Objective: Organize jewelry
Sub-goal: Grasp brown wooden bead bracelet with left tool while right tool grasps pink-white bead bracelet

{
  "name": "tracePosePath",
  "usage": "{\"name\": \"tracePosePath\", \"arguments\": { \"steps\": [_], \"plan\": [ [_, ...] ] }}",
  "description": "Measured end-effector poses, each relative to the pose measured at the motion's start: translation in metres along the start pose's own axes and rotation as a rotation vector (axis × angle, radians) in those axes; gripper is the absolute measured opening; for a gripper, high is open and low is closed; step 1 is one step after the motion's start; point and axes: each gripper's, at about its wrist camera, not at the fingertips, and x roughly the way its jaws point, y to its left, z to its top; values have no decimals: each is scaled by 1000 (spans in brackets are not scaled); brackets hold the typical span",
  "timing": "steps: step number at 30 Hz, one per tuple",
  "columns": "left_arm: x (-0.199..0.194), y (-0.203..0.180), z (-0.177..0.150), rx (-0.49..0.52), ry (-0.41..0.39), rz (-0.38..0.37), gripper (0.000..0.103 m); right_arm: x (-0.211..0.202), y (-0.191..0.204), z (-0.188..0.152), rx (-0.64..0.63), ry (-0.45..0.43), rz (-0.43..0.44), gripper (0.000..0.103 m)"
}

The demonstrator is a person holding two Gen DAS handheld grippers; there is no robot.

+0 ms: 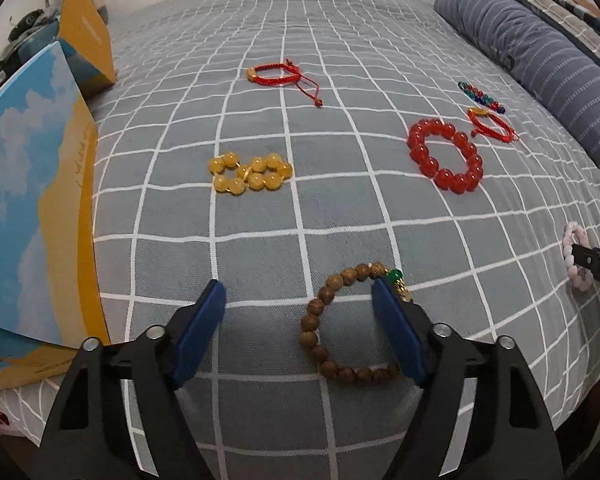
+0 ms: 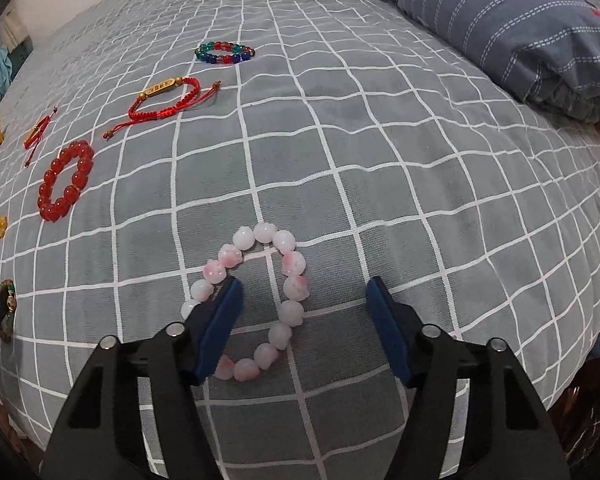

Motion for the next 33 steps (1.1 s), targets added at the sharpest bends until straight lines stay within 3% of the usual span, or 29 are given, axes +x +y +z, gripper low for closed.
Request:
{"name": "tracePosePath", "arguments": {
  "steps": [5,11,13,14,16,17,33],
  "plan": [
    [-4,-2,-3,10,13,-5,57,0,1,1,-10,8,12,48],
    [-7,-3,-4,15,22,-10,47,0,3,2,-10,12,17,28],
    [-8,-4,-5,17,24,-20,37,-1,4,1,-17,12,22,18],
    [-9,-5,-6,16,25,-23,33,-1,5,1,-19,12,21,17],
    [-10,-5,-5,19,31,-37,13,-3,5,2,-18,8,15,11],
    [-11,-5,-5,20,35,-44,11,-3,6,2,-17,7,15,11],
    [-28,-4,5,30,37,-93,7,-28,2,8,-1,-41,49,11]
  ]
}}
